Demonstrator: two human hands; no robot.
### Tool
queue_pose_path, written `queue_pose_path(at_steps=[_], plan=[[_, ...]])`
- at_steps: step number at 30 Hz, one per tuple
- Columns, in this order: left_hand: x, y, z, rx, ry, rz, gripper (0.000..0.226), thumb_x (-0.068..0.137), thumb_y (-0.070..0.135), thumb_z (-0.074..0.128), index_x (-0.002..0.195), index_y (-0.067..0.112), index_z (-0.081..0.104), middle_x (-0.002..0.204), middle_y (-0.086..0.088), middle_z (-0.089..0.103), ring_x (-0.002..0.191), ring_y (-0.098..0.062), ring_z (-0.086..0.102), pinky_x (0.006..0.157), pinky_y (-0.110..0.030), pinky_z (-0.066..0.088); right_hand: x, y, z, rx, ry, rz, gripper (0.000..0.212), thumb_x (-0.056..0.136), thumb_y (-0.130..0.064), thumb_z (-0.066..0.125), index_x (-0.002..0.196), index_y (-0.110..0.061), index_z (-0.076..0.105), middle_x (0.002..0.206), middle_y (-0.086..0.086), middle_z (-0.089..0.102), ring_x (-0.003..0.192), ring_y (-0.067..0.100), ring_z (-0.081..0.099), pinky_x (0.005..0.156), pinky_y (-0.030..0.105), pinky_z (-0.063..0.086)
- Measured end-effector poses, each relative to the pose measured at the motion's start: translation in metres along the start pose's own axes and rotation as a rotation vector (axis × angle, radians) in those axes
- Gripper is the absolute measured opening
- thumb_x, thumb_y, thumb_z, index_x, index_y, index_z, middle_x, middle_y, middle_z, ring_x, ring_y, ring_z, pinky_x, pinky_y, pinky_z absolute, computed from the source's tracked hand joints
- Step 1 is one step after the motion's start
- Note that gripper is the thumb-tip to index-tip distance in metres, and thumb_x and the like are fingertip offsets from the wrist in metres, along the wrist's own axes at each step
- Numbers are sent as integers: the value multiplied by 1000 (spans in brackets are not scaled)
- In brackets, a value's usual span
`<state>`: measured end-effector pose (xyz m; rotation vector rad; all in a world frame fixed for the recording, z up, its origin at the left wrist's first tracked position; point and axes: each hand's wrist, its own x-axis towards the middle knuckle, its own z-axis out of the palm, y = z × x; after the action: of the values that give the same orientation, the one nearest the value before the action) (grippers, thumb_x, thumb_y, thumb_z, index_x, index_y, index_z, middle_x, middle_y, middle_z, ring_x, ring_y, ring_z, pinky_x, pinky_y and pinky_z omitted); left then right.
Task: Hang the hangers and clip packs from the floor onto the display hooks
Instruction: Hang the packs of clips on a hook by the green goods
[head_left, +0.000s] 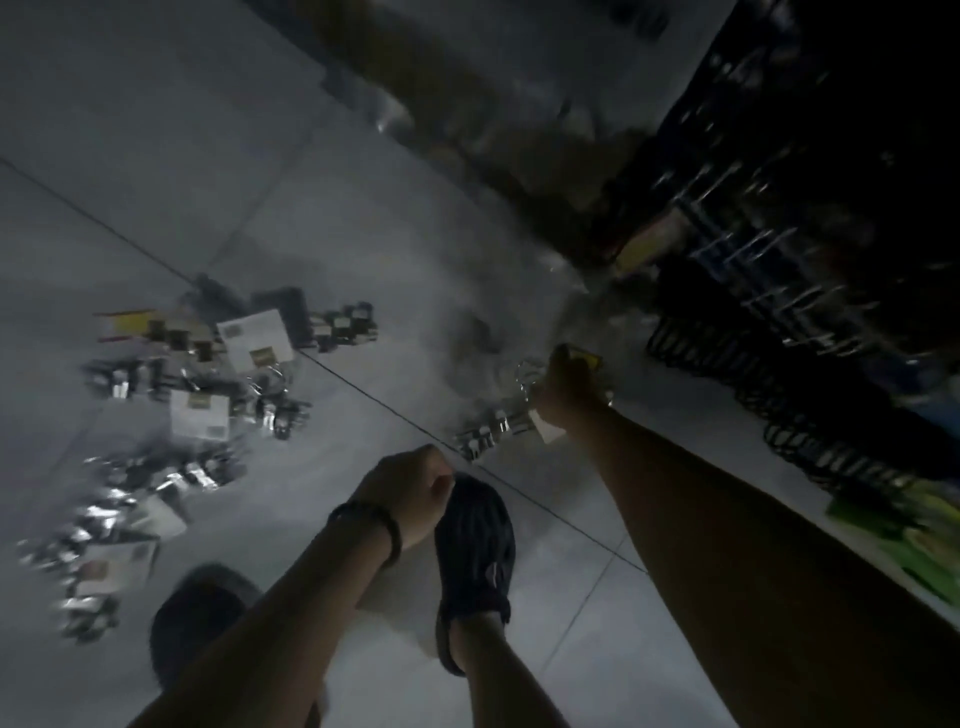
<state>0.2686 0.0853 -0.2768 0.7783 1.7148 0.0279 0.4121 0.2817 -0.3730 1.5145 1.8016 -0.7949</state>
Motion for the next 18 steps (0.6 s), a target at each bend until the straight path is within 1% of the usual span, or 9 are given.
queue_pose_path(at_steps=[1,3,5,7,9,12,15,16,18], plan=[[20,-10,10,-12,-4,-7,25,109,31,48,122,18,64,115,-4,71,103,-22,66,93,-40,57,21,4,17,18,39,-9,59,96,-20,60,151,-9,41,146,26,46,135,42,49,108,46,45],[46,-28,24,-48,-18,-5,26,109,32,49,124,16,64,117,-5,70,109,-24,65,96,-41,55,46,11,44,45,89,-69,44,84,-27,64,127,-17,59,125,17,55,112,38,61,89,41,52],[54,-50,30,-91,-45,-14,26,109,32,52,125,16,63,120,-4,70,111,-23,65,97,-40,55,50,15,64,55,142,-87,35,82,-22,73,115,-15,62,116,14,52,96,34,59,77,34,46],[47,-72,26,-164,-42,-54,27,107,32,56,129,18,62,122,-4,70,114,-23,66,99,-40,55,40,12,74,123,194,-137,29,76,-22,77,100,-13,65,107,13,59,88,29,61,71,30,44],[31,-88,12,-265,1,-119,31,104,34,60,133,21,58,122,-3,70,114,-23,66,97,-37,56,18,-1,72,196,210,-221,20,76,-20,79,86,-14,63,98,15,65,84,25,61,67,26,39],[4,-104,-15,-465,89,-205,37,101,41,64,134,25,57,121,0,67,111,-22,65,91,-36,57,-42,-45,53,240,226,-403,38,72,-17,82,67,-23,45,81,6,55,77,20,54,60,14,30],[-18,-120,-40,-765,169,-239,65,81,66,71,133,30,58,134,0,63,117,-19,63,101,-47,56,-108,-99,38,310,212,-715,44,68,-7,75,68,-25,35,76,-4,41,67,16,43,65,12,32],[-25,-125,-46,-888,171,-247,76,73,75,71,134,31,56,140,0,60,122,-18,60,106,-49,53,-124,-117,36,326,176,-771,41,68,-4,73,70,-23,37,76,-5,40,66,16,42,65,15,35],[-36,-137,-57,-1141,138,-245,84,74,82,71,139,33,50,150,2,52,131,-19,54,112,-50,48,-150,-155,39,353,88,-851,34,69,2,70,73,-16,42,76,-5,43,65,19,45,57,29,40]])
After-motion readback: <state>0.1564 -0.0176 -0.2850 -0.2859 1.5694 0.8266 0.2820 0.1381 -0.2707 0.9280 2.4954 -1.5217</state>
